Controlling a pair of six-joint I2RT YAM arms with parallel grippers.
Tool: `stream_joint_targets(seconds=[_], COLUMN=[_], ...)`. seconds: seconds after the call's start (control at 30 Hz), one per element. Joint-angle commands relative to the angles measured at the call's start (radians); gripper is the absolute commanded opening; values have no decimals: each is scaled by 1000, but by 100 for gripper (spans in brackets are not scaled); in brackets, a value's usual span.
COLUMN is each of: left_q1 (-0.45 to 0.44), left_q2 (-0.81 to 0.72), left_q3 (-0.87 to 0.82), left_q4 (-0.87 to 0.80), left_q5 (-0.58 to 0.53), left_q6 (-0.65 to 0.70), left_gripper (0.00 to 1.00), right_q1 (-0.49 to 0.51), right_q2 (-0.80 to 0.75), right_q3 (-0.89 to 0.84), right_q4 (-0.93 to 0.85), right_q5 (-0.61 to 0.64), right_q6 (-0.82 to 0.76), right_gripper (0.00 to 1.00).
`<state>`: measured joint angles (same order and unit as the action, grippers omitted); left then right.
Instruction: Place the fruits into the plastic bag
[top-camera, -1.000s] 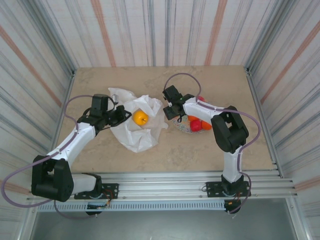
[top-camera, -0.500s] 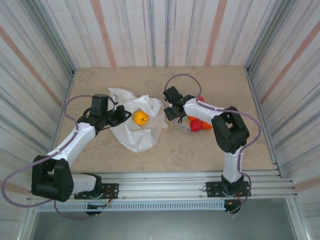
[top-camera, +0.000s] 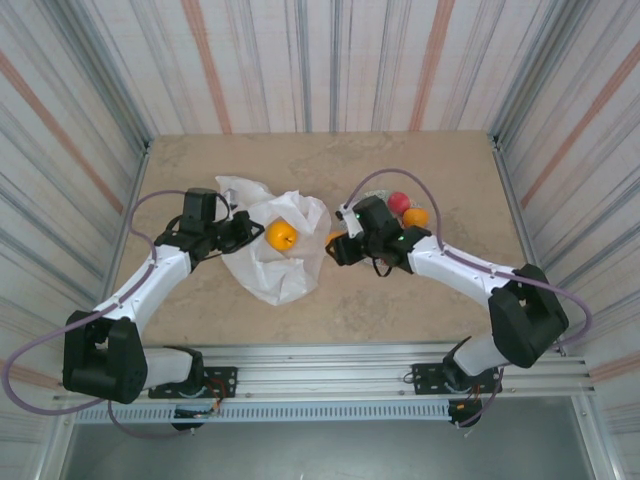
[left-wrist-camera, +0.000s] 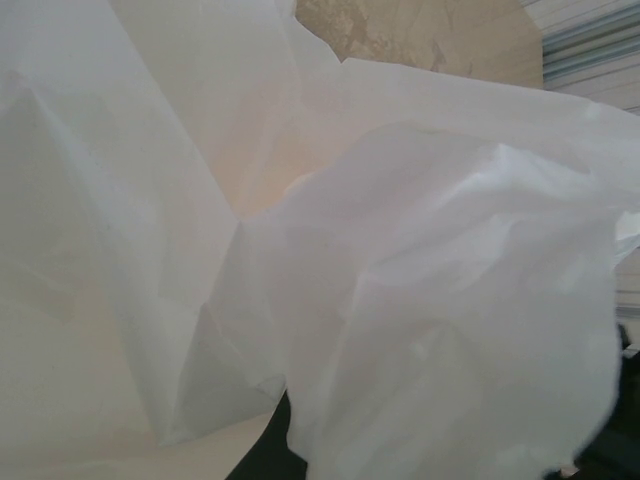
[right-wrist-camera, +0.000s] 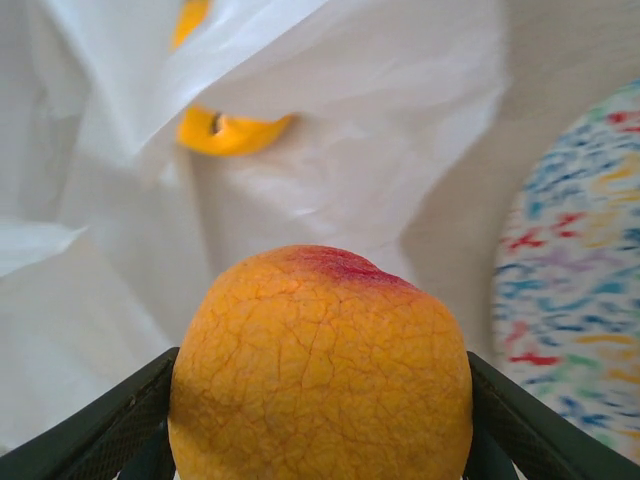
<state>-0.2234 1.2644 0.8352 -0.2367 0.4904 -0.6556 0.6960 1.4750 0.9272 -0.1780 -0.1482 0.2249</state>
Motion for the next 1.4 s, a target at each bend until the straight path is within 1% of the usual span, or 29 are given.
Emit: stream_joint_targets(seconds=[0.0, 0.07, 0.23, 0.33, 0.5, 0.77, 1.1, 1.23, 1.37], left_q1=[-1, -2, -12, -29, -58, -62, -61, -59, -59], left_q2=[-13, -11, -5, -5, -3, -13, -39, -47, -34], left_q3=[-13, -14, -8, 0, 29, 36, 15, 18, 16], left_q4=[6, 5, 1, -2, -19, 13, 104, 101, 98], left_q5=[24, 26, 39, 42, 47, 106, 170, 168, 178], left_q6=[-4, -1, 1, 4, 12, -58, -151, -149, -133], left_gripper=[0, 0, 0, 0, 0, 0, 0, 0, 0], right_q1=[21, 30, 88, 127, 152, 142, 120, 75, 46], right_q2=[56, 105, 235, 281, 331, 412, 454, 456, 474], right_q3=[-28, -16, 82, 114, 157, 200, 220, 228, 272], right_q4=[188, 279, 382, 457, 547, 579, 626, 642, 593], right_q5=[-60, -68, -72, -71, -48, 31, 12, -4, 25], right_q6=[97, 133, 188, 235, 329, 410, 447, 488, 496], right_gripper=[67, 66, 65, 65, 65, 65, 66, 66, 67])
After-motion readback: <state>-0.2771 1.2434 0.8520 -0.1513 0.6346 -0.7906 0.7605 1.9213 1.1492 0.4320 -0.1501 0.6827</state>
